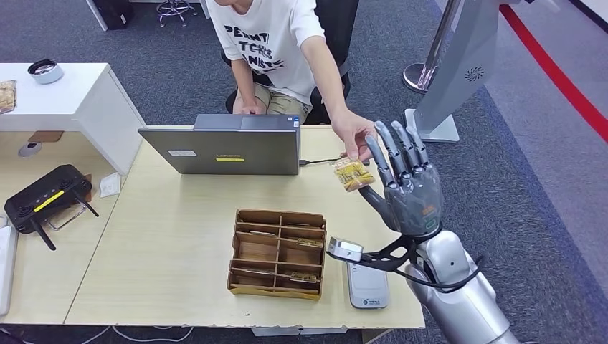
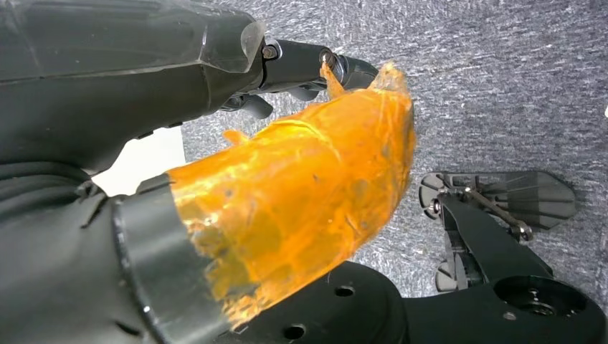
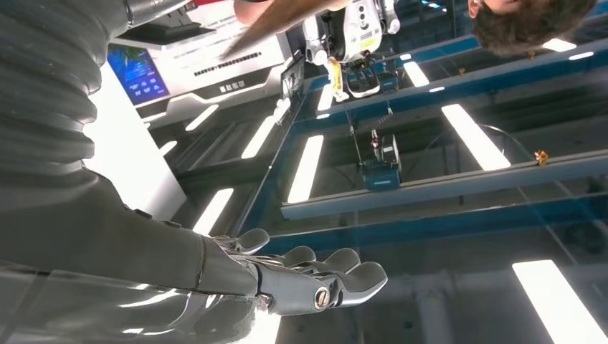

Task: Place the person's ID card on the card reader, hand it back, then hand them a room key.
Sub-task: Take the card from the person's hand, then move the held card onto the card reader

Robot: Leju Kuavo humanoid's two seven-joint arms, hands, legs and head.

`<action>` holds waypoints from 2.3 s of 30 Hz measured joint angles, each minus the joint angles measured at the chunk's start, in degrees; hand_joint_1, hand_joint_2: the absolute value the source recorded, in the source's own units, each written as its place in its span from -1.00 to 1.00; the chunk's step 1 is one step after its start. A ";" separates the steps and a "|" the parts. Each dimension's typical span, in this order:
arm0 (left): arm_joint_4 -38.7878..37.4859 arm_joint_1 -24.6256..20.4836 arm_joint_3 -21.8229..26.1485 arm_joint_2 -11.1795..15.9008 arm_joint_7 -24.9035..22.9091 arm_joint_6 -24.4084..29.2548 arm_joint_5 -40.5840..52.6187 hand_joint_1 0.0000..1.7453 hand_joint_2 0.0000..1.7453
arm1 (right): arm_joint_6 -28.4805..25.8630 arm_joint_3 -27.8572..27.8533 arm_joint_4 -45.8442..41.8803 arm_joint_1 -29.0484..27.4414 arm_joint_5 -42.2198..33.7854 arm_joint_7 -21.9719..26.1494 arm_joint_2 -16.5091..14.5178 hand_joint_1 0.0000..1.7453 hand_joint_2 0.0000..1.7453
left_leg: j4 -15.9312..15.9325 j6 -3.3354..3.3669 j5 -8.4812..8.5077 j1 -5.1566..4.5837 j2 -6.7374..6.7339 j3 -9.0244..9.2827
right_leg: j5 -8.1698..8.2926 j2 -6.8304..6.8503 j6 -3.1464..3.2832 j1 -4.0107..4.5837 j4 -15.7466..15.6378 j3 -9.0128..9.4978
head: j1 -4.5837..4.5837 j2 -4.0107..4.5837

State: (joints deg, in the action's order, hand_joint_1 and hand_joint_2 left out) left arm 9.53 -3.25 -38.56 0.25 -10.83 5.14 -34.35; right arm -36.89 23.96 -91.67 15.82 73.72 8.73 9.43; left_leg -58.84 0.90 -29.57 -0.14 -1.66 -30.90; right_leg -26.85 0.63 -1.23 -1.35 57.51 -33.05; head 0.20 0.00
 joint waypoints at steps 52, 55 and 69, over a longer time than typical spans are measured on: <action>0.00 0.75 7.65 -0.78 3.43 3.81 -14.02 -1.00 -1.00 | 13.31 -0.69 1.66 -2.64 -30.85 1.79 2.58 1.00 1.00 | -0.01 0.01 -0.01 0.00 0.03 -0.07 | -0.01 0.02 0.00 0.00 0.00 -0.08 | 0.00 0.00; 0.00 1.04 8.98 -1.21 4.13 4.42 -15.93 -1.00 -1.00 | 20.59 -1.64 -2.70 -5.64 -44.16 4.05 2.03 1.00 1.00 | -0.01 0.01 -0.02 0.00 0.04 -0.07 | -0.02 0.04 -0.02 0.00 0.00 -0.08 | 0.00 0.00; -0.04 2.28 13.19 -2.63 5.96 6.40 -20.26 -1.00 -1.00 | 39.74 -11.96 -17.70 -29.26 -81.06 8.62 10.34 1.00 1.00 | -0.02 0.21 -0.30 -0.12 -0.02 -0.07 | -0.18 -0.01 -0.23 -0.11 -0.08 -0.03 | -0.01 0.00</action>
State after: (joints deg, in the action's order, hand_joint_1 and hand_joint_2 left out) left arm 9.49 -0.97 -25.37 -2.38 -4.87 11.55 -54.60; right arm 2.85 12.00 -109.37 -13.45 -7.33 17.35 19.77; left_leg -58.85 1.11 -29.87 -0.26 -1.68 -30.97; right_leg -27.02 0.63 -1.46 -1.45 57.43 -33.07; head 0.20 0.00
